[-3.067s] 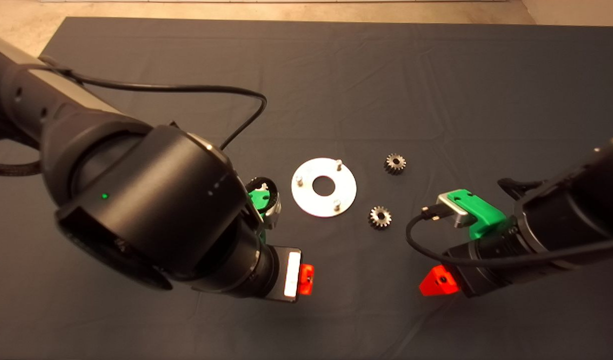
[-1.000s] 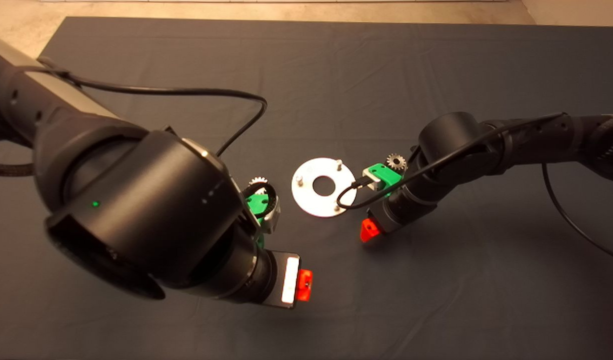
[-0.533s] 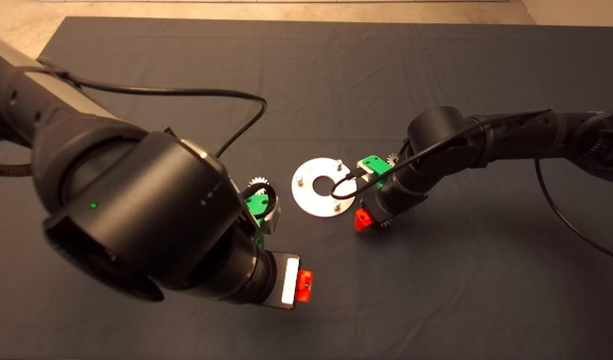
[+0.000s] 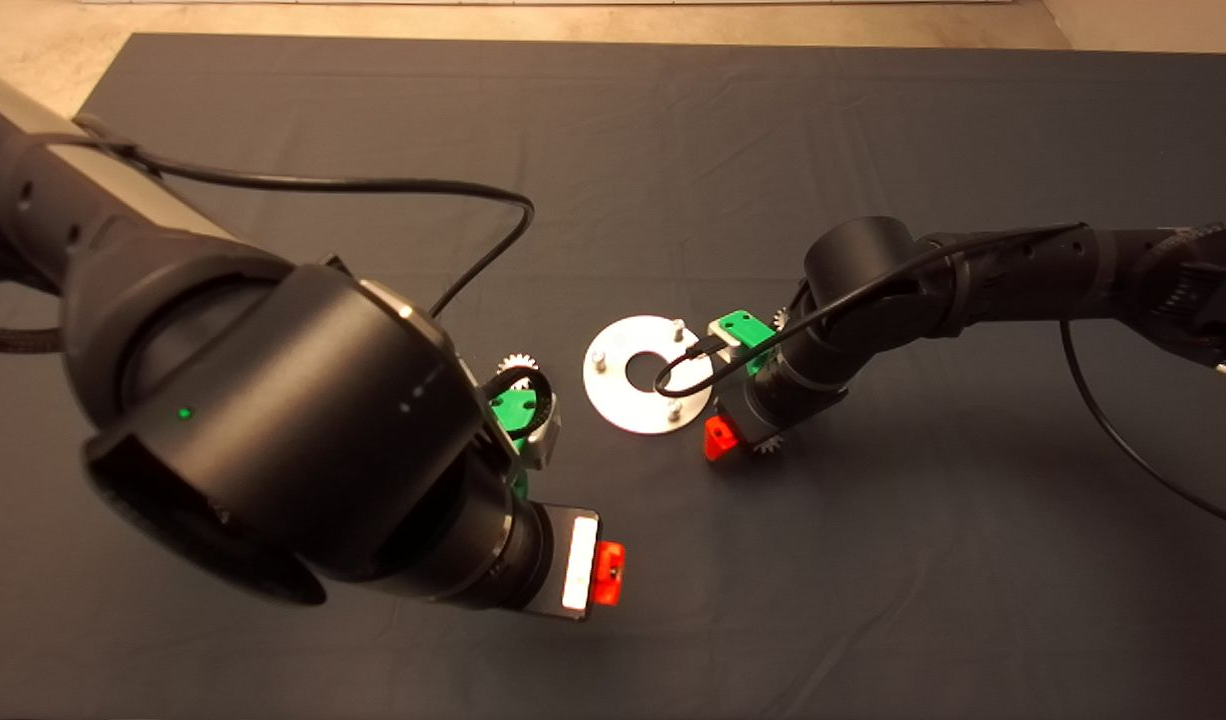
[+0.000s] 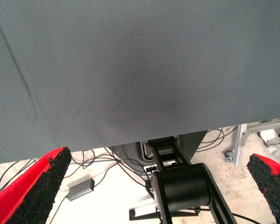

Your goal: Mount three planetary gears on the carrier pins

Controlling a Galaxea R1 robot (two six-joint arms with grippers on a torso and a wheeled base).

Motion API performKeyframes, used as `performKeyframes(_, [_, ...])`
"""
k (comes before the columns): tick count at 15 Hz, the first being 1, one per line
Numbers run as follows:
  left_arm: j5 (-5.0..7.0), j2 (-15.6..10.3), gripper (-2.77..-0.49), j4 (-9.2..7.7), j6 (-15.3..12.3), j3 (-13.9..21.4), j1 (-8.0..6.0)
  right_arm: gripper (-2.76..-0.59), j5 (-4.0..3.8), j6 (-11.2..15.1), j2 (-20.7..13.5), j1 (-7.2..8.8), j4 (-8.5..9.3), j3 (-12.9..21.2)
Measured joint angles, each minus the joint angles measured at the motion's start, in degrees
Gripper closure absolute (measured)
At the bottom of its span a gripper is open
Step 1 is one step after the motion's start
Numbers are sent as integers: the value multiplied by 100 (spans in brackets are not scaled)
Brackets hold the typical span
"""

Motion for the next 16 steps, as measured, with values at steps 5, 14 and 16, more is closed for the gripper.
performKeyframes(5, [1,-11,-277,1,2,0,1,-268,0,-2,0,-28,-16,-55])
performKeyframes(14, [-1,-11,-277,-1,0,0,1,-225,0,-2,0,-28,-18,-103])
performKeyframes(16, [-1,-11,-277,1,0,0,0,-215,0,-2,0,-28,-18,-106])
